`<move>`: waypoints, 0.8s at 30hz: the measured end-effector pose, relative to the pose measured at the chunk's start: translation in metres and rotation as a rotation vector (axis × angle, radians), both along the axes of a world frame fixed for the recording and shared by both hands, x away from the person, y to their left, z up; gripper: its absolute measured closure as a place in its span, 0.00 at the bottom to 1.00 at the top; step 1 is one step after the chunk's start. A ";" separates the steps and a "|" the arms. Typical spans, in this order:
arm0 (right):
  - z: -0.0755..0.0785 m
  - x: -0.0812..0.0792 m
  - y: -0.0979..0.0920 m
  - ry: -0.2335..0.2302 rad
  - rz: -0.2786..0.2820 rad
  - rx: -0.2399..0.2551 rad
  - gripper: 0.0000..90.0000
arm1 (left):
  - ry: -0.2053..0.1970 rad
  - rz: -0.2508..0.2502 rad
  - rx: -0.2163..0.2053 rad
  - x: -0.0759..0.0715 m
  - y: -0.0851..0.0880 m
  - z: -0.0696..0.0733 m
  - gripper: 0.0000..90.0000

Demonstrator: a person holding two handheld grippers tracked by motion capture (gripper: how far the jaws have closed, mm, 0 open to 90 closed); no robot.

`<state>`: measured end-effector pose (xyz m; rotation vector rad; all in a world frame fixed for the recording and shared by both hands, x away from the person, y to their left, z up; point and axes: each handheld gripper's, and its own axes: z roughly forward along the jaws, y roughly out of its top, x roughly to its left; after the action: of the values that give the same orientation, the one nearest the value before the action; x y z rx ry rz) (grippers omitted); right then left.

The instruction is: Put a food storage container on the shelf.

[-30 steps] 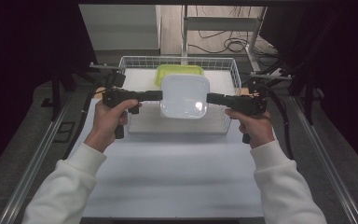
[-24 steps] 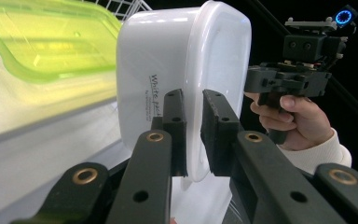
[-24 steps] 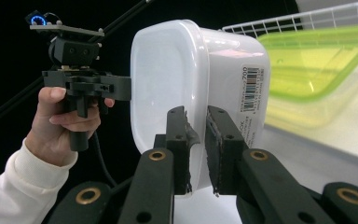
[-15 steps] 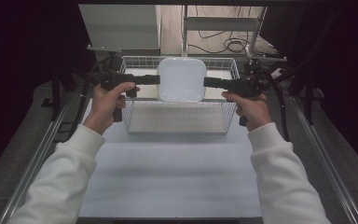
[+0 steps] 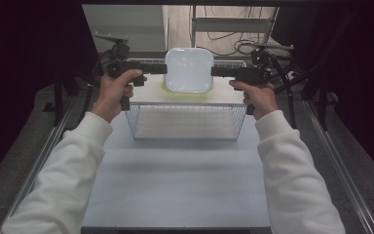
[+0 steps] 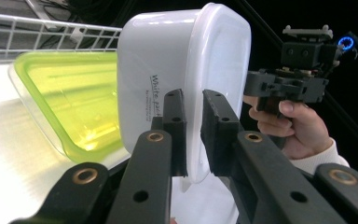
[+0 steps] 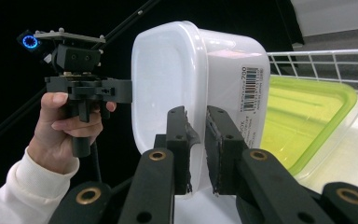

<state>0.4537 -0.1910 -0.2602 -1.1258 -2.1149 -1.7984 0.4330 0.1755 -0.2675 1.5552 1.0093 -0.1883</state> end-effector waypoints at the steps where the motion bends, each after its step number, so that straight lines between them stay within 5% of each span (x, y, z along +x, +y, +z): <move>1: 0.000 0.002 0.000 0.003 -0.002 0.000 0.88 | 0.003 0.000 0.002 0.002 0.000 0.001 0.90; 24: -0.008 0.037 0.005 0.111 -0.045 -0.005 0.88 | 0.092 0.025 -0.002 0.036 0.001 -0.010 0.89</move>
<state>0.4906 -0.1865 -0.2683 -1.2535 -2.0482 -1.7072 0.4693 0.1766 -0.2777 1.5433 1.0991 -0.2451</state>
